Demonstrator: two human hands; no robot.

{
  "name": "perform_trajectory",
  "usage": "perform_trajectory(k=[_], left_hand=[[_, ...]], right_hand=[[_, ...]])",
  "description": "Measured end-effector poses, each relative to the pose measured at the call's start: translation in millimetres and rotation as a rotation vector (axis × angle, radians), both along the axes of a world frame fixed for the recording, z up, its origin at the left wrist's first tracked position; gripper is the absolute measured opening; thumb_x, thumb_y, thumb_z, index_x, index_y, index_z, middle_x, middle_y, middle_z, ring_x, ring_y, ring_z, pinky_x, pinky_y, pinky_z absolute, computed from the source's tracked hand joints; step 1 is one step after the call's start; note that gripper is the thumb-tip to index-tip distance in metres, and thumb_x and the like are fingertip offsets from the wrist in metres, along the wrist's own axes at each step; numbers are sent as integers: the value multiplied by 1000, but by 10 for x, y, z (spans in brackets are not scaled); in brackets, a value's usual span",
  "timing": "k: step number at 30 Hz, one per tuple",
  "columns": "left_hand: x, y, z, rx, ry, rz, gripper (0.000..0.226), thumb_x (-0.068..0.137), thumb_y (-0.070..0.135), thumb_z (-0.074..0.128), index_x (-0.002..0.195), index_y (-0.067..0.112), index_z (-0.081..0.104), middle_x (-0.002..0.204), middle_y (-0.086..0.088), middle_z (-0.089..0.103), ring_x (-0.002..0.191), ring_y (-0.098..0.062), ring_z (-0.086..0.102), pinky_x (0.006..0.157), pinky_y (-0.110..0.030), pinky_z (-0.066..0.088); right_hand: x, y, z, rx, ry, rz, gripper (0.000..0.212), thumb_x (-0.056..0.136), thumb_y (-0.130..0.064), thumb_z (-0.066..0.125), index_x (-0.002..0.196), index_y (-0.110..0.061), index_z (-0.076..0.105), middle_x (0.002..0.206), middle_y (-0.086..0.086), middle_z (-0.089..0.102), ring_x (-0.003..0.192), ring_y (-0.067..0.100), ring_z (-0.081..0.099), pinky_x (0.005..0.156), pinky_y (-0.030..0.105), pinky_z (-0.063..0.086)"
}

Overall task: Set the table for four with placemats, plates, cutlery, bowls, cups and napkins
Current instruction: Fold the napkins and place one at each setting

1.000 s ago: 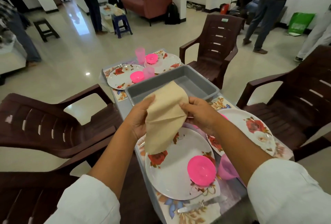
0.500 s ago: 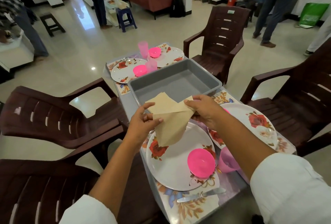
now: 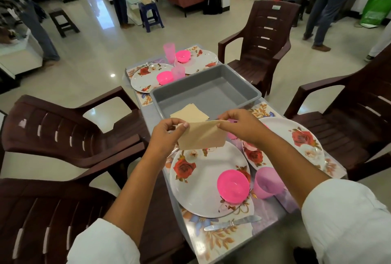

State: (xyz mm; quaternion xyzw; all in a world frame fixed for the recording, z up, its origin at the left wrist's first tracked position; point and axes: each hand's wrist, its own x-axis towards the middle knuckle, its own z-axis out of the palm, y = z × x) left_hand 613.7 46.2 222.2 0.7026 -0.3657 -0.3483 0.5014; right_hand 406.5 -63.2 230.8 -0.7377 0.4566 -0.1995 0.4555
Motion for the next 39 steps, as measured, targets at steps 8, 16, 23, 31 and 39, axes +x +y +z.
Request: perform_trajectory(k=[8, 16, 23, 31, 39], left_hand=[[-135, 135, 15, 31, 369, 5, 37, 93, 41, 68, 119, 15, 63, 115, -5, 70, 109, -28, 65, 95, -49, 58], [-411, 397, -193, 116, 562, -160, 51, 89, 4, 71, 134, 12, 49, 115, -12, 74, 100, -28, 73, 96, -54, 54], [-516, 431, -298, 56, 520, 33, 47, 91, 9, 72, 132, 23, 54, 115, -7, 71, 101, -29, 70, 89, -56, 54], [-717, 571, -413, 106, 169, -97, 36, 72, 12, 89, 103, 22, 73, 104, -1, 64, 90, -20, 57, 73, -28, 51], [-806, 618, -462, 88, -127, -77, 16, 80, 15, 83, 79, 30, 79, 116, 12, 61, 107, -7, 62, 92, -46, 57]], right_hand=[[-123, 140, -53, 327, -306, -54, 18, 101, -24, 59, 113, -13, 66, 113, 11, 69, 102, 23, 68, 89, 41, 61], [-184, 194, -223, 548, -452, -294, 17, 100, -15, 62, 117, -15, 63, 111, 10, 73, 90, 19, 73, 74, 34, 62], [-309, 225, -323, 520, -453, -255, 30, 97, -2, 63, 118, -23, 65, 122, 12, 65, 102, 28, 72, 80, 40, 63], [-439, 260, -437, 606, -563, -318, 22, 96, -3, 65, 117, 3, 70, 109, 18, 75, 102, 27, 73, 87, 35, 61], [-649, 333, -485, 629, -548, -271, 21, 91, -2, 71, 110, 5, 71, 104, 20, 75, 99, 29, 74, 90, 38, 61]])
